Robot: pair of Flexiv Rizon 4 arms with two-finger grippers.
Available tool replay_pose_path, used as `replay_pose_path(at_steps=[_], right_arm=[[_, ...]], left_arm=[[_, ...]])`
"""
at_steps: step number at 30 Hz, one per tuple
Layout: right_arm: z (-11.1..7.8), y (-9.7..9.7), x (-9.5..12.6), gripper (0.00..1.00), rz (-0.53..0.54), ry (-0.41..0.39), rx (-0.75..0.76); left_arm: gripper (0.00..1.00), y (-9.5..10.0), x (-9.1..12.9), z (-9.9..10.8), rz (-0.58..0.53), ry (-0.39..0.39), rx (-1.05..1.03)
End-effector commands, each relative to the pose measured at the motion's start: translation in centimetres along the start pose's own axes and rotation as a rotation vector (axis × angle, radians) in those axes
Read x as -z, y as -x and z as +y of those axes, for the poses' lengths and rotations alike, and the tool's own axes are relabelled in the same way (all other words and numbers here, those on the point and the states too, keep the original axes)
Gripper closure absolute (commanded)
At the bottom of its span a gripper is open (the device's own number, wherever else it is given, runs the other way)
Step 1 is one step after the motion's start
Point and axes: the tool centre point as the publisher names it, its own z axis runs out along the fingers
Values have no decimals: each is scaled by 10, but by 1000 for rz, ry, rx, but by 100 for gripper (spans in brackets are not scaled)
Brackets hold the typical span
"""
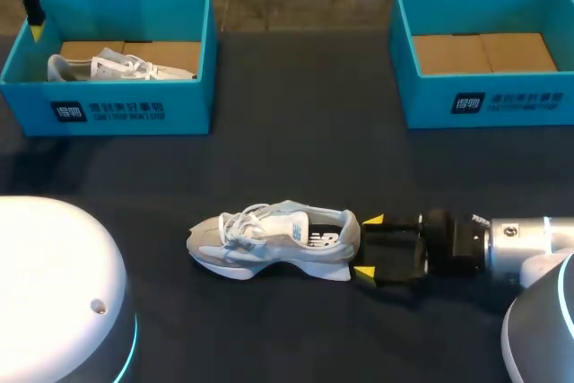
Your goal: Take the shoe out of the shoebox, open the shoe tongue, remove and reinsert the insole, then place the shoe into the shoebox
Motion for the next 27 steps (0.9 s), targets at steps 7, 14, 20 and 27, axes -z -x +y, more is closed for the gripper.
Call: replay_pose_path(at_steps=[7,14,20,27], right_arm=[[4,2,-12,0,-11,-6,14],[6,4,-23,0,-7,-14,17],[6,2,-31,0,-12,-27,22],[8,1,-45,0,-3,-39,34]], left_arm=[[0,0,0,-1,2,2,-1],[0,0,0,-1,2,2,-1],[0,0,0,-1,2,2,-1],[0,0,0,-1,2,2,-1]])
